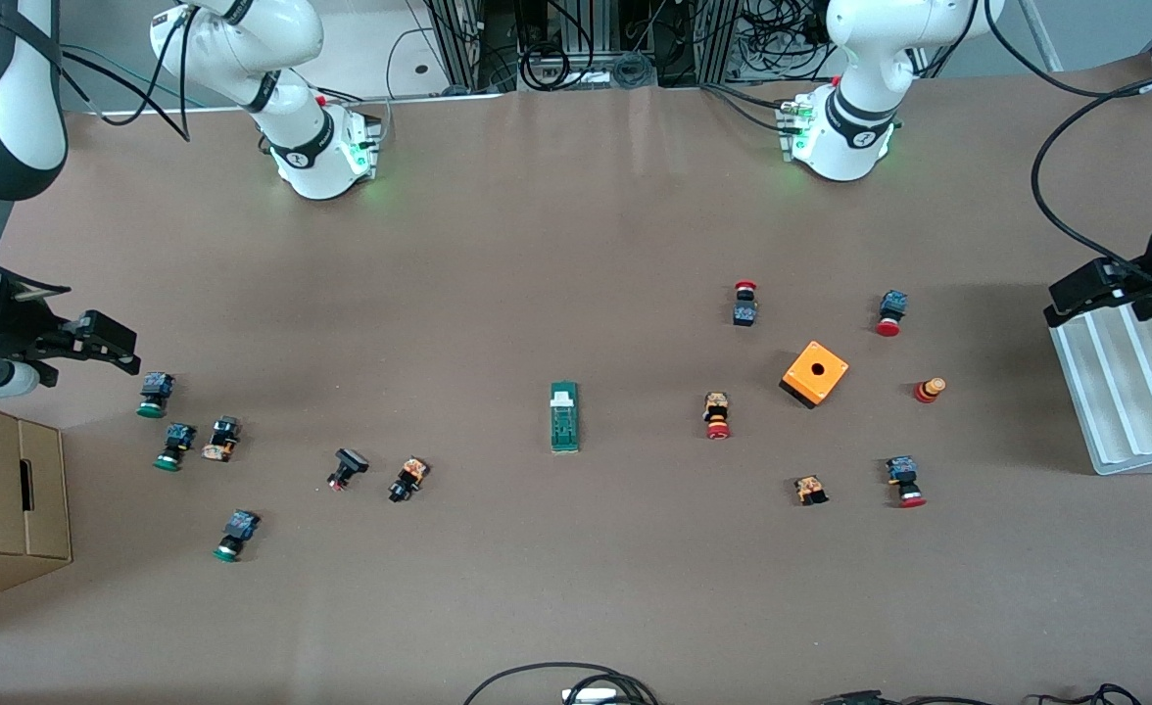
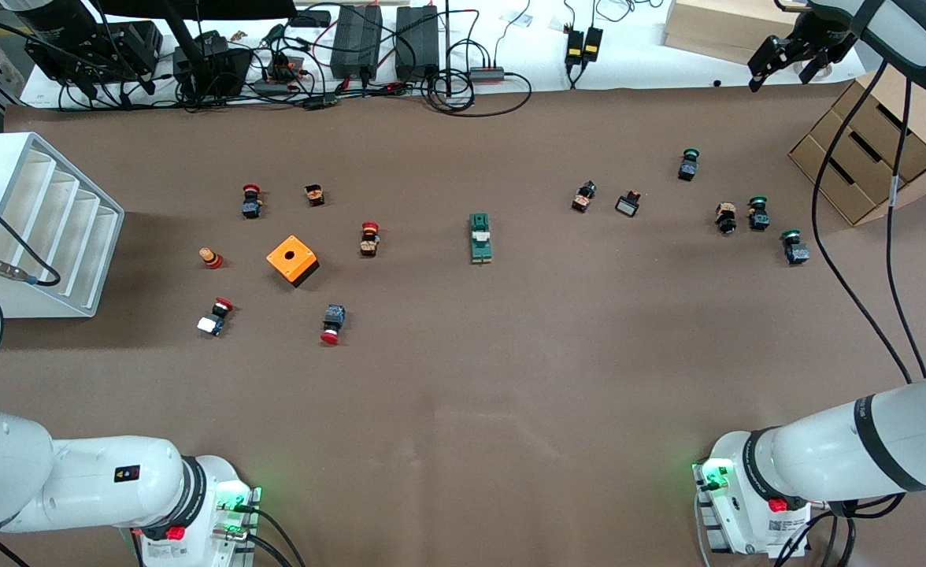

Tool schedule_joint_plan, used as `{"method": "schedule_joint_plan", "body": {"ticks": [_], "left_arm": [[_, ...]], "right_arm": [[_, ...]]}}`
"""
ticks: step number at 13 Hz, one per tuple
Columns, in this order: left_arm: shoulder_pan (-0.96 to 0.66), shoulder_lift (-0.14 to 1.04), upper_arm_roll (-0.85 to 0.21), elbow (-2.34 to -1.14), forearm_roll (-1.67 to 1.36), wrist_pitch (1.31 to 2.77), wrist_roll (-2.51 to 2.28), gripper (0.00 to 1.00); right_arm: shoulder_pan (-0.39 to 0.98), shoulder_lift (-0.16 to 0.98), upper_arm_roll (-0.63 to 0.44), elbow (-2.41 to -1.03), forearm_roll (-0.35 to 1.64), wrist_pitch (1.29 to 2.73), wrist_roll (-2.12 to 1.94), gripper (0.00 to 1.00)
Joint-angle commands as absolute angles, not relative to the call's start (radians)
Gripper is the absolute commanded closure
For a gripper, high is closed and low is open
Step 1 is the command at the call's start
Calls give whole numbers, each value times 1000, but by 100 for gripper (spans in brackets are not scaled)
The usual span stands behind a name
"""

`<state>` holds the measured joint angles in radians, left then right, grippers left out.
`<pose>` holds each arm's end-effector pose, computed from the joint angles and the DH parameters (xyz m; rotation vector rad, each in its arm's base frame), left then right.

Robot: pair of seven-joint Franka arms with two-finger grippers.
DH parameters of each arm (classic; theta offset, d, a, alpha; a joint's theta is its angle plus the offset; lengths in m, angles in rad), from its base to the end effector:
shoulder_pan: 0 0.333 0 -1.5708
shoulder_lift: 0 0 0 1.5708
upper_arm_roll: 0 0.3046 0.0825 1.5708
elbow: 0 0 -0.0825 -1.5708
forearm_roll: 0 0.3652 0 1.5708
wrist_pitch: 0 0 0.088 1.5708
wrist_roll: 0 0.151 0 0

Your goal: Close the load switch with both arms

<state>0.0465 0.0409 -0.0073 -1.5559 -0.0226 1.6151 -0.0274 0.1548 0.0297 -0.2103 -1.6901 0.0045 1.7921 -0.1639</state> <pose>0.5526 0.0184 0.5576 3.1169 0.1051 0.0287 0.5627 -0.0295 0.5185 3.1253 0.1688 0.1132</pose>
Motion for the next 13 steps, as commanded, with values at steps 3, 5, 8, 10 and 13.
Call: {"method": "schedule_joint_plan", "body": {"ticks": [3, 5, 8, 10, 13], "left_arm": [[46, 41, -9, -1540, -14, 1603, -40, 0], [46, 41, -9, -1540, -12, 1603, -41, 0], [46, 52, -9, -1537, -14, 1617, -40, 0], [44, 61, -11, -1531, -15, 1617, -32, 0], [40, 93, -12, -1532, -20, 1615, -32, 0]], "right_arm": [[160, 40, -212, -1683, -12, 1816, -155, 0], [160, 38, -212, -1681, -12, 1815, -155, 0], [161, 40, -212, -1680, -11, 1815, -155, 0], [158, 40, -212, -1680, -11, 1815, -155, 0], [160, 40, -212, -1680, -11, 1815, -155, 0]]}}
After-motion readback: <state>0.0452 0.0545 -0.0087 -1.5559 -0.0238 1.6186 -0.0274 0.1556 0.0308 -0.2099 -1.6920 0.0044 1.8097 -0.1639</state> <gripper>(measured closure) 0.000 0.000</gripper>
